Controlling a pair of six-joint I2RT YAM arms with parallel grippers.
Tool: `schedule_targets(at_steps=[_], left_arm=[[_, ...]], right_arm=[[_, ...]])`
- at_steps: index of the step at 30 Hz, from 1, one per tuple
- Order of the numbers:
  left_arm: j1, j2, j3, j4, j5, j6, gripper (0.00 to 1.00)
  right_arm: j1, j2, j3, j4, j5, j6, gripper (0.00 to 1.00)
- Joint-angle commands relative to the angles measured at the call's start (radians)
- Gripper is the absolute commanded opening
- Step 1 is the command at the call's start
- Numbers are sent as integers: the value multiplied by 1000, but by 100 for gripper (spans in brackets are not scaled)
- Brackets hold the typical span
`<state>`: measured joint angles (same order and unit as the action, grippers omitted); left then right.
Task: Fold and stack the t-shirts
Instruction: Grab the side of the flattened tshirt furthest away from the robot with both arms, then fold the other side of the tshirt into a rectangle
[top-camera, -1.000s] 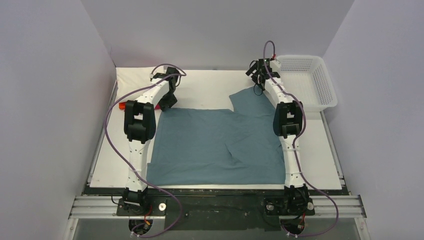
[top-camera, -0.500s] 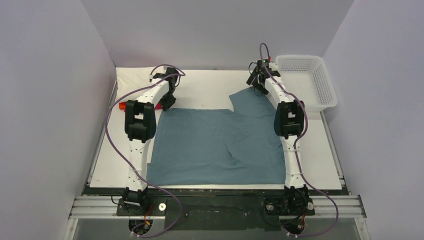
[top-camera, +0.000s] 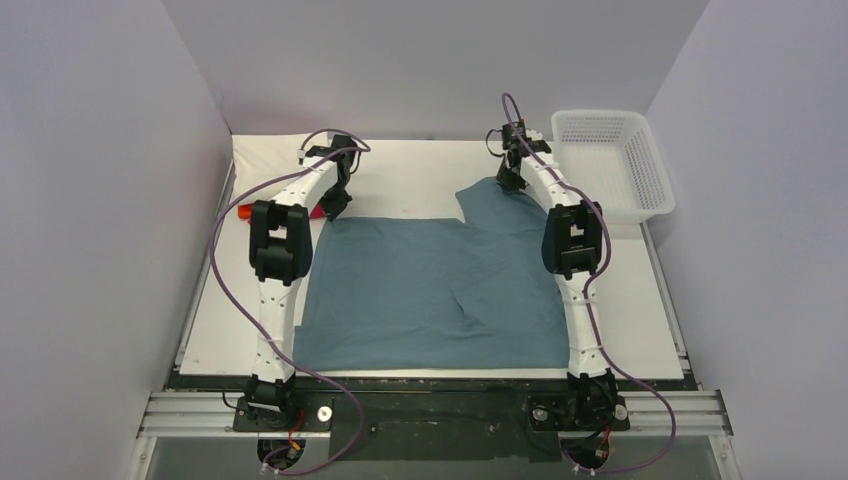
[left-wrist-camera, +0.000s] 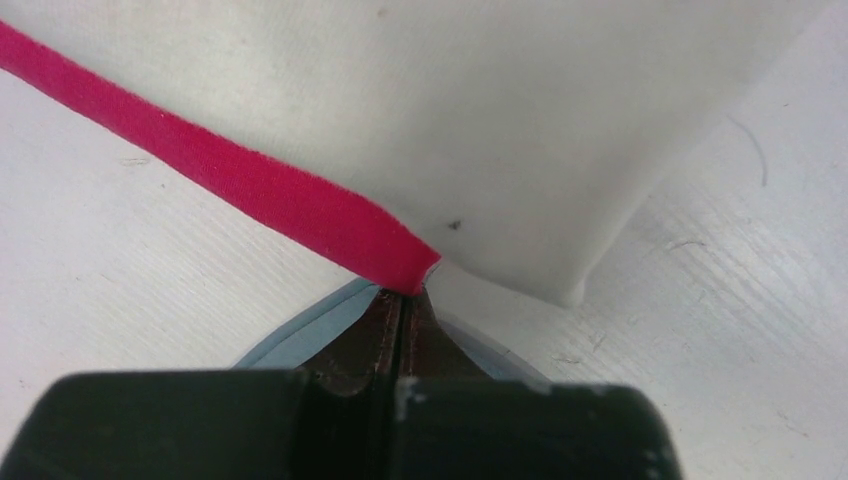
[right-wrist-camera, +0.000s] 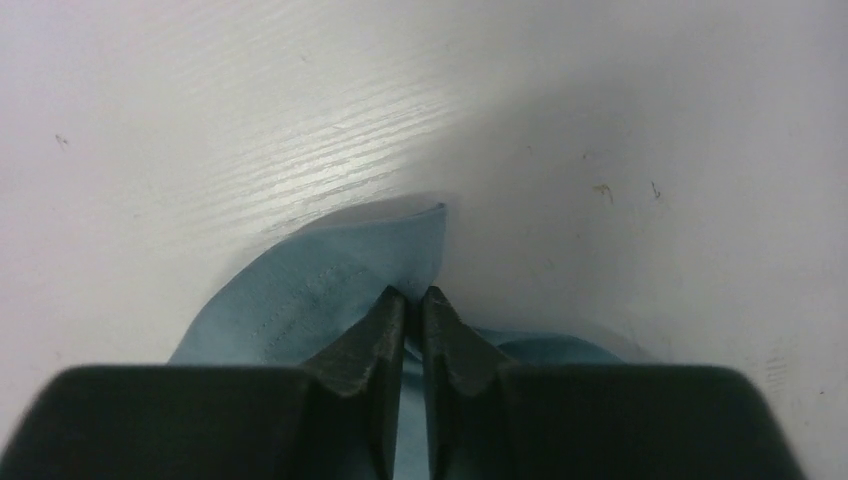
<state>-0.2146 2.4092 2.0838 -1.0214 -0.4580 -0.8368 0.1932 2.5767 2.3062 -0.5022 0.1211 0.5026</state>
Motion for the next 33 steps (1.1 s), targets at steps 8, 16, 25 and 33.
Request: schedule_targets(at_steps=[8, 16, 25, 33], left_arm=[[-16, -165, -112, 90, 35, 41, 0], [-20, -312, -278, 152, 47, 30, 0], [-52, -514, -518, 183, 7, 4, 0], [-95, -710, -755, 217, -19, -28, 0]], right_arm=[[6, -189, -62, 33, -12, -128, 0], [23, -455, -386, 68, -79, -220, 0], [72, -782, -759, 60, -64, -290, 0], [112, -1075, -1019, -43, -44, -321, 0]])
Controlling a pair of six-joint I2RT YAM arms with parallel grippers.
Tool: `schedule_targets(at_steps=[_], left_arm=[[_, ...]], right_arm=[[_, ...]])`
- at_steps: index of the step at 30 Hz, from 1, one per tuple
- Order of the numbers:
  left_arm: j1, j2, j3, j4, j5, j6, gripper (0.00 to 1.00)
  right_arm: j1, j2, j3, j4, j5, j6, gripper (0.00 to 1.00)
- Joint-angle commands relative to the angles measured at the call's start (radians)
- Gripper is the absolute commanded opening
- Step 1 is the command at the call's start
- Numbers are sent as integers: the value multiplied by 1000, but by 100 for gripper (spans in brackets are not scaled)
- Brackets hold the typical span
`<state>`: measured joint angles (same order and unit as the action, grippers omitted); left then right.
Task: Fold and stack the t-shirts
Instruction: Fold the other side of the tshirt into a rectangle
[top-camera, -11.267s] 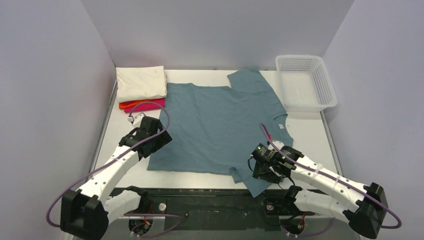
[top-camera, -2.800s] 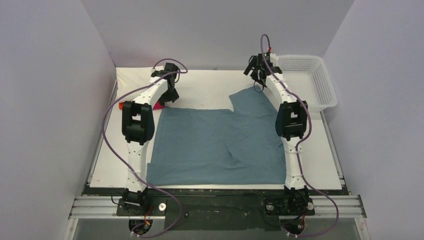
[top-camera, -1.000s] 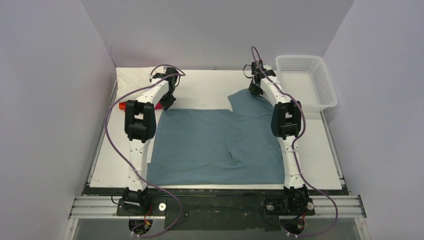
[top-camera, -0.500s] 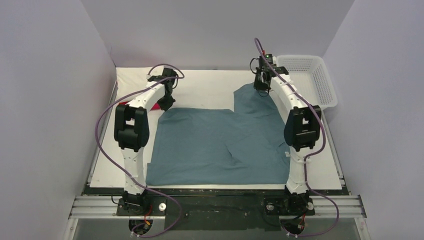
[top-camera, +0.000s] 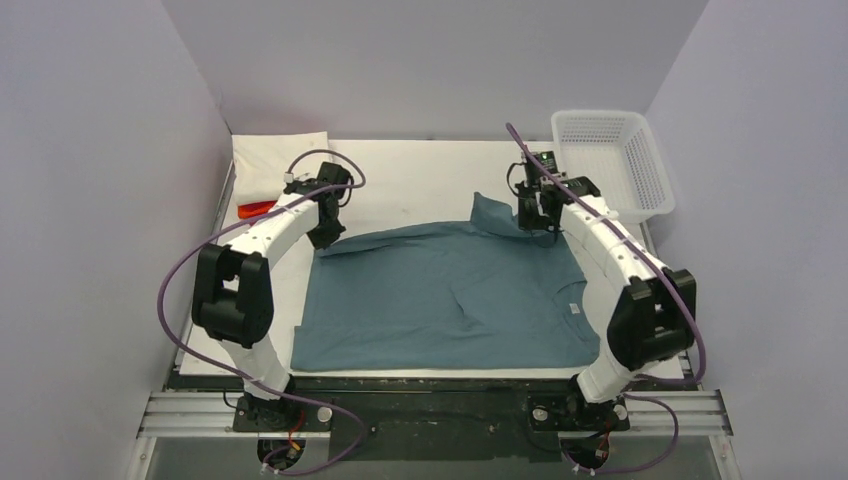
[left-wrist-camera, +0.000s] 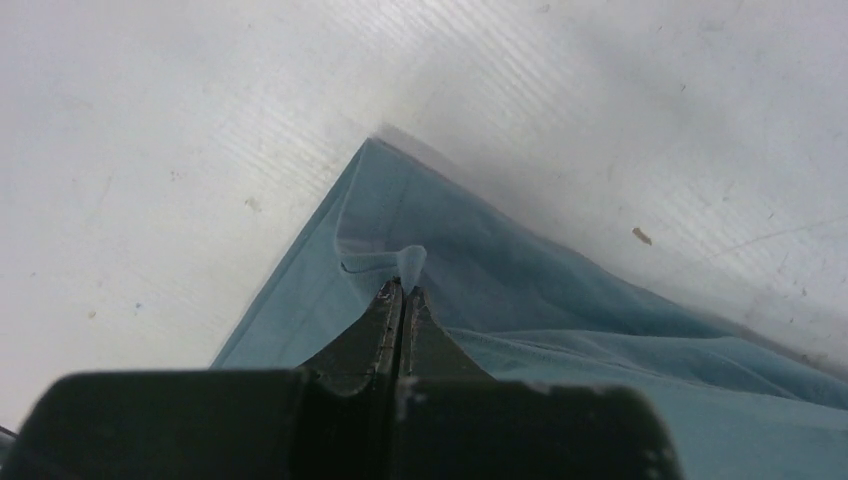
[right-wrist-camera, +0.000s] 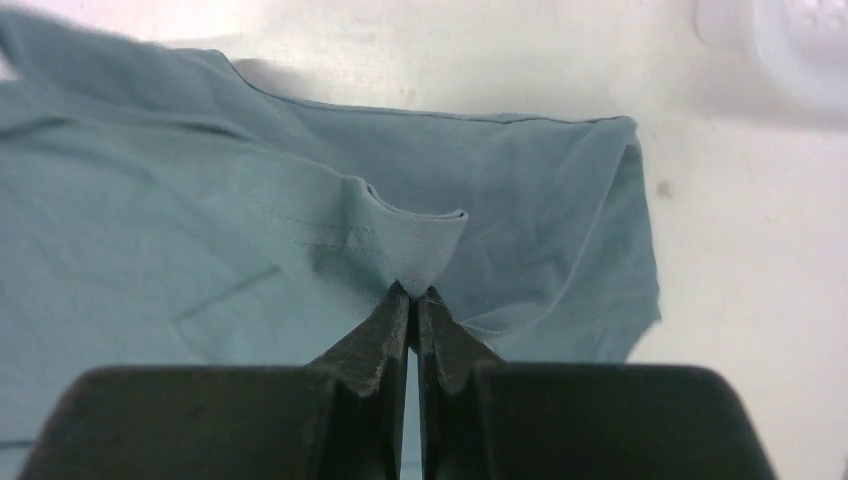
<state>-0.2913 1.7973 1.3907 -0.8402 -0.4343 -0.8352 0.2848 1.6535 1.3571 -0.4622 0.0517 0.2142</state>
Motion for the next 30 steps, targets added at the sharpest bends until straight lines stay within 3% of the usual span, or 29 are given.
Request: schedule_targets(at_steps=[1, 15, 30], left_arm=[[-22, -123, -89, 34, -47, -38, 0], [-33, -334, -286, 8, -86, -96, 0], [-70, -502, -471, 9, -72, -138, 0]], right_arm=[[32, -194, -85, -94, 39, -32, 0], [72, -528, -291, -307, 108, 51, 0], [76, -663, -351, -446, 72, 89, 0]])
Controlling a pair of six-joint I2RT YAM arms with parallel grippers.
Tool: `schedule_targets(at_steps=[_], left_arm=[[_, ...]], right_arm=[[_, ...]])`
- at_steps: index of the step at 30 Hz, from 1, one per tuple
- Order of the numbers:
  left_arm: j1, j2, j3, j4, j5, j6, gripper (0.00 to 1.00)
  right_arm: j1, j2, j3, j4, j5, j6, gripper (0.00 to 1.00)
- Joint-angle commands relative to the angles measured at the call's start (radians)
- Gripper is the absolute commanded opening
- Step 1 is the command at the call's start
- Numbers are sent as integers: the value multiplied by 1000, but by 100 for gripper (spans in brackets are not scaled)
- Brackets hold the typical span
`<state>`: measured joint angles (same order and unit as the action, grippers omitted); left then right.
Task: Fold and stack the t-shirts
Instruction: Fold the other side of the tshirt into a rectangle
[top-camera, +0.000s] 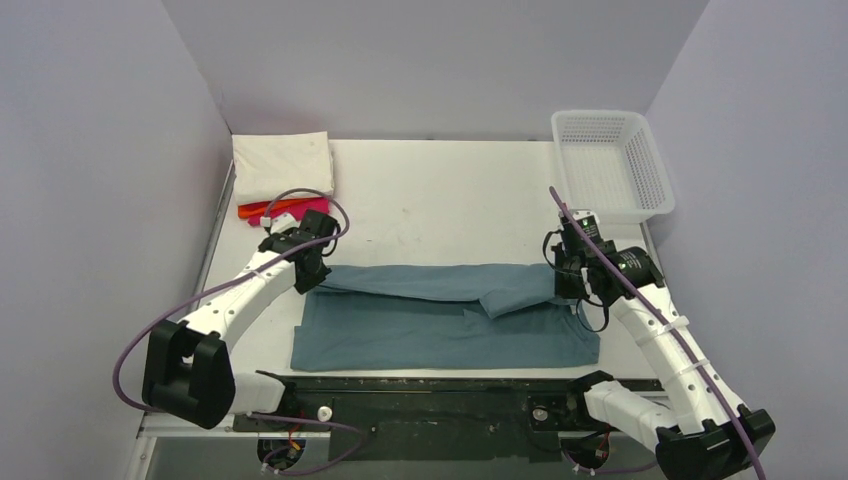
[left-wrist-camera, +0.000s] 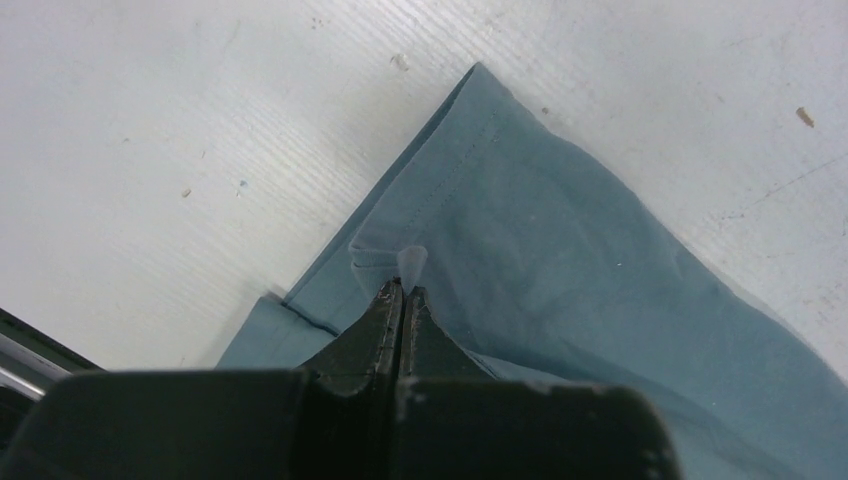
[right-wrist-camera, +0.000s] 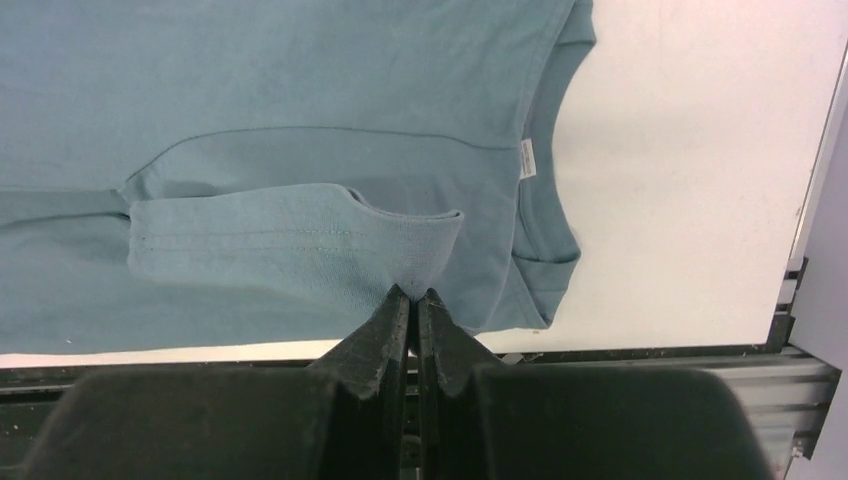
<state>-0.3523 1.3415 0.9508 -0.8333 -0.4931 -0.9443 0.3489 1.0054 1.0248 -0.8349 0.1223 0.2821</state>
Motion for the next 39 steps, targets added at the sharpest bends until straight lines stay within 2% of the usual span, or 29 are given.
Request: schedule_targets(at_steps=[1, 11, 12, 13, 16, 17, 18, 19, 20, 21, 22, 23, 25, 26, 29, 32, 35, 39], left_arm=[[-10, -54, -50, 5, -15, -31, 0], [-20, -59, -140, 38, 8, -56, 1], [-20, -56, -143, 37, 7, -57, 6], [-20, -51, -143, 28, 4, -60, 18], [-20, -46, -132, -37, -12, -75, 32], [-20, -51, -122, -57, -16, -81, 42], [-20, -57, -116, -110, -26, -89, 48], [-20, -76, -100, -139, -34, -102, 59], [-20, -104, -86, -195, -51, -107, 64], [-20, -119, -80, -218, -65, -113, 74], [-20, -153, -65, -254, -70, -114, 78], [-20, -170, -57, -263, -70, -103, 81], [-20, -214, -38, -238, -30, -54, 83], [-20, -233, -32, -189, -6, -32, 83], [-20, -254, -58, -16, 185, 83, 85], [-20, -224, -105, 182, 322, 123, 87], [-19, -164, -127, 260, 408, 137, 88], [-10, -74, -167, 294, 432, 138, 88]], right_arm=[[16, -15, -19, -78, -1, 23, 0], [22, 7, -74, -139, -16, 121, 0], [22, 14, -86, -157, -8, 152, 0], [22, 25, -93, -170, 16, 170, 1], [24, 44, -131, -244, 62, 279, 3], [33, 37, -156, -260, 54, 292, 8], [41, 28, -167, -301, 52, 325, 14], [55, -1, -182, -323, 50, 341, 26], [62, -20, -186, -371, 47, 366, 29], [64, -57, -185, -392, 40, 376, 38], [65, -78, -180, -431, 35, 384, 44], [65, -114, -161, -443, 18, 382, 59], [65, -156, -121, -452, -3, 358, 77], [65, -166, -109, -423, -11, 342, 79], [65, -179, -90, -298, -51, 317, 83], [65, -144, -137, -15, -195, 293, 83], [66, -3, -171, 213, -279, 303, 83], [98, 193, -179, 357, -332, 292, 83]])
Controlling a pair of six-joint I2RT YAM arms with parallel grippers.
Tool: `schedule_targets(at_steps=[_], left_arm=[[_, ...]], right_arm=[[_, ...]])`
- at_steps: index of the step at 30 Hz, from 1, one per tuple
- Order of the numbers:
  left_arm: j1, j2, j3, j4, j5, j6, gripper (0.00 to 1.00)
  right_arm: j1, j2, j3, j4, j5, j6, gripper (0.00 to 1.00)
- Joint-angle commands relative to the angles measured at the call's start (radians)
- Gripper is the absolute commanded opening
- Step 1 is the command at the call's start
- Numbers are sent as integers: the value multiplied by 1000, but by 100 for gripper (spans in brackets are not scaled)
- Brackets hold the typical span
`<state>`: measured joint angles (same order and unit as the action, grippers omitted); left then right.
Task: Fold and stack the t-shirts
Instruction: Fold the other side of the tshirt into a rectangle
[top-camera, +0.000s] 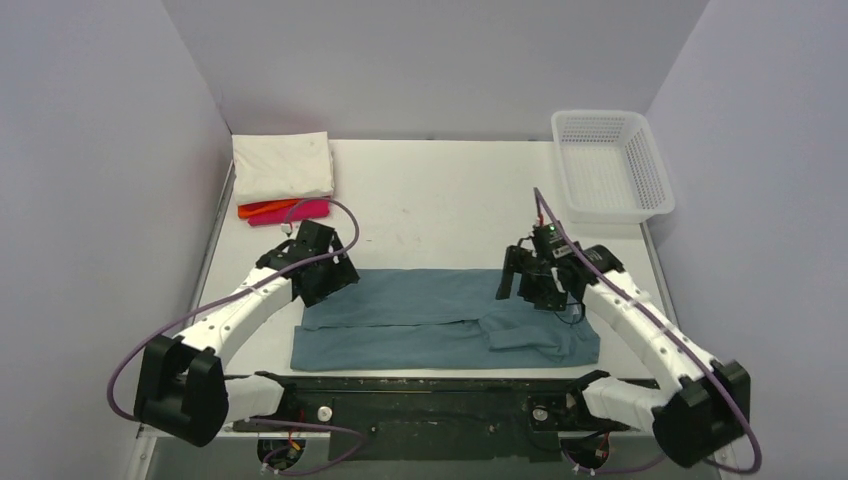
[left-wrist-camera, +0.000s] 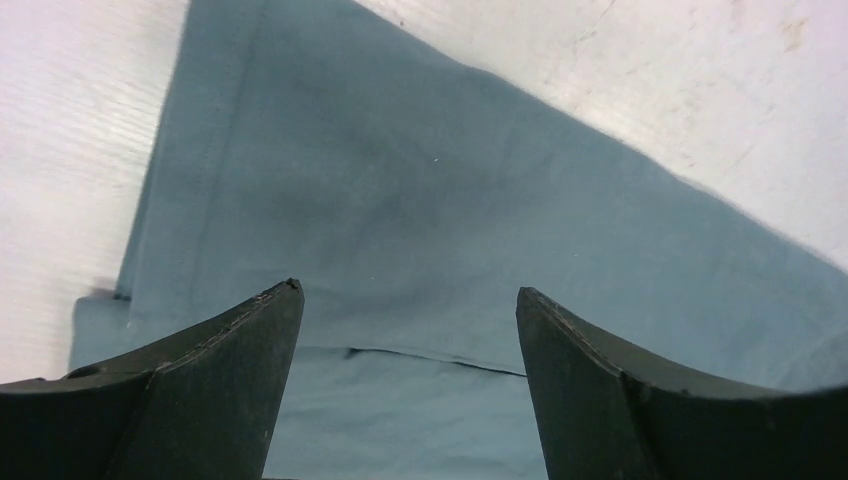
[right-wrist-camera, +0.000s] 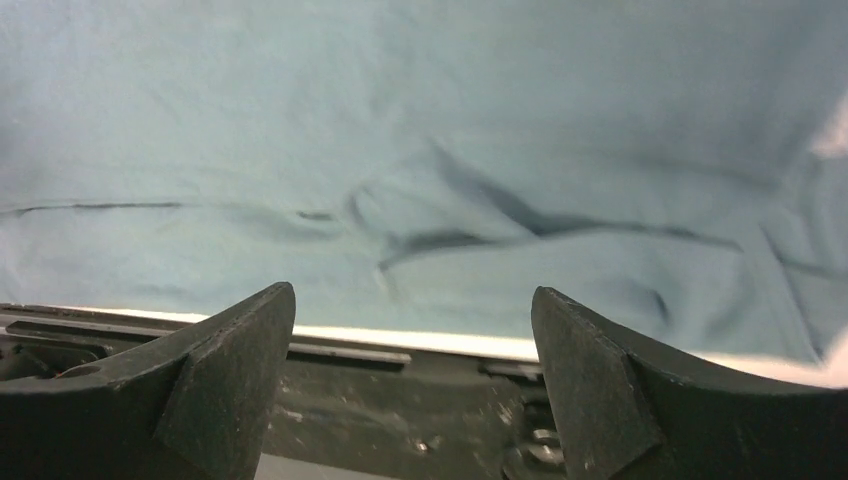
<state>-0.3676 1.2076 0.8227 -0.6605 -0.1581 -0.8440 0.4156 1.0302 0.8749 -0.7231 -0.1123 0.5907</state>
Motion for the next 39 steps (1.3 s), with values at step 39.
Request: schedule_targets(at_steps=[39], left_arm=[[124, -34, -116, 15, 2, -5, 90]], right_arm=[[273, -88, -160, -70, 162, 296, 84]])
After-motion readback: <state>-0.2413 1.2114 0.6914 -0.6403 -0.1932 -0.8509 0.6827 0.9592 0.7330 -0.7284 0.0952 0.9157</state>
